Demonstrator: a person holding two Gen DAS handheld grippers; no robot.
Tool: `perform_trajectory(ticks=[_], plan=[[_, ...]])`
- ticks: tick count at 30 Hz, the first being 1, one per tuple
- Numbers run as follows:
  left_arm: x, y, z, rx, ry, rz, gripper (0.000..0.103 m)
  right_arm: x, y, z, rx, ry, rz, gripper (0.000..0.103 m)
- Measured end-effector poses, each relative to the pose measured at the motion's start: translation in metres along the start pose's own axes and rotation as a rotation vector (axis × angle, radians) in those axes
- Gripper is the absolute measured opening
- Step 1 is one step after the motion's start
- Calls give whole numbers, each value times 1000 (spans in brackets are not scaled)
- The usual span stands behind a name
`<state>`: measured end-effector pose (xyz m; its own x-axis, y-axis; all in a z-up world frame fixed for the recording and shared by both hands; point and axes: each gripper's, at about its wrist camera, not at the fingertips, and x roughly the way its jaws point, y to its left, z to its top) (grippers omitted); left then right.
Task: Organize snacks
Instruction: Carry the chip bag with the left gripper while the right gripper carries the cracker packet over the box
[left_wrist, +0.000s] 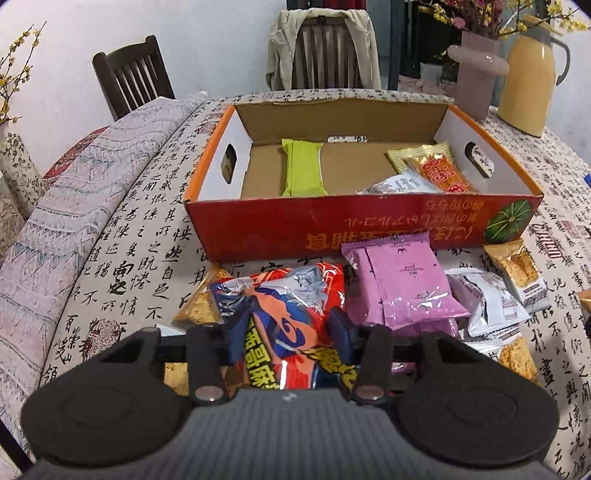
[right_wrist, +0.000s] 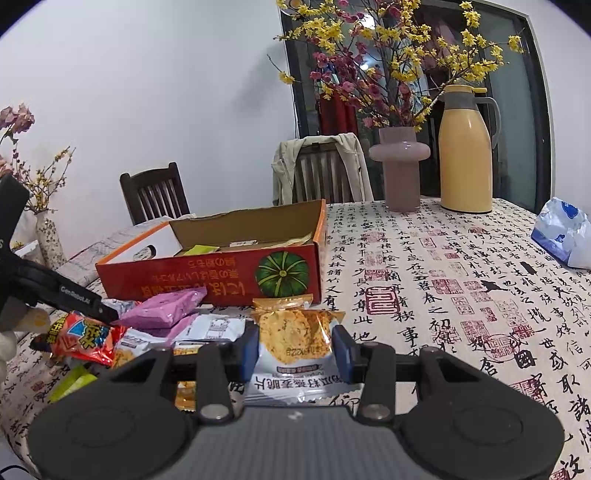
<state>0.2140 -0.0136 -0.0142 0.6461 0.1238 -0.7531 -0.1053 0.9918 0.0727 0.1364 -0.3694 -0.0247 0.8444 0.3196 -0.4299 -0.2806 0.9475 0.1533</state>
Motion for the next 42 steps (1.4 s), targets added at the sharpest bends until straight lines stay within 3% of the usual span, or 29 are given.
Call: perform_trajectory(ticks=[2, 4, 5, 13, 15, 28, 30, 36, 40, 42], plan=[[-3, 2, -1, -5, -9, -6, 43, 0, 0, 0, -1, -1, -1, 41], [-7, 5, -1, -8, -25, -12, 28, -1, 1, 1, -3, -3, -2, 41], [-10, 7, -1, -8, -34, -14, 26, -1, 2, 2, -5, -4, -2, 41], [-19, 15, -4, -20, -57, -51, 24, -3, 14, 8, -27, -12, 7, 41], [-22, 16, -5, -20, -71, -59, 20, -4, 16, 9, -30, -11, 7, 41], [-60, 33, 6, -43, -216, -109, 10, -5, 32, 26, -60, -43, 17, 41], [-68, 35, 12, -45, -248, -117, 4, -4, 35, 31, -63, -53, 21, 41], [-87, 38, 30, -42, -334, -133, 4, 7, 42, 52, -69, -84, 31, 41], [-71, 38, 28, -39, -270, -141, 8, 14, 45, 52, -71, -73, 44, 41], [-58, 35, 24, -35, -218, -146, 20, 18, 45, 50, -67, -61, 48, 41]])
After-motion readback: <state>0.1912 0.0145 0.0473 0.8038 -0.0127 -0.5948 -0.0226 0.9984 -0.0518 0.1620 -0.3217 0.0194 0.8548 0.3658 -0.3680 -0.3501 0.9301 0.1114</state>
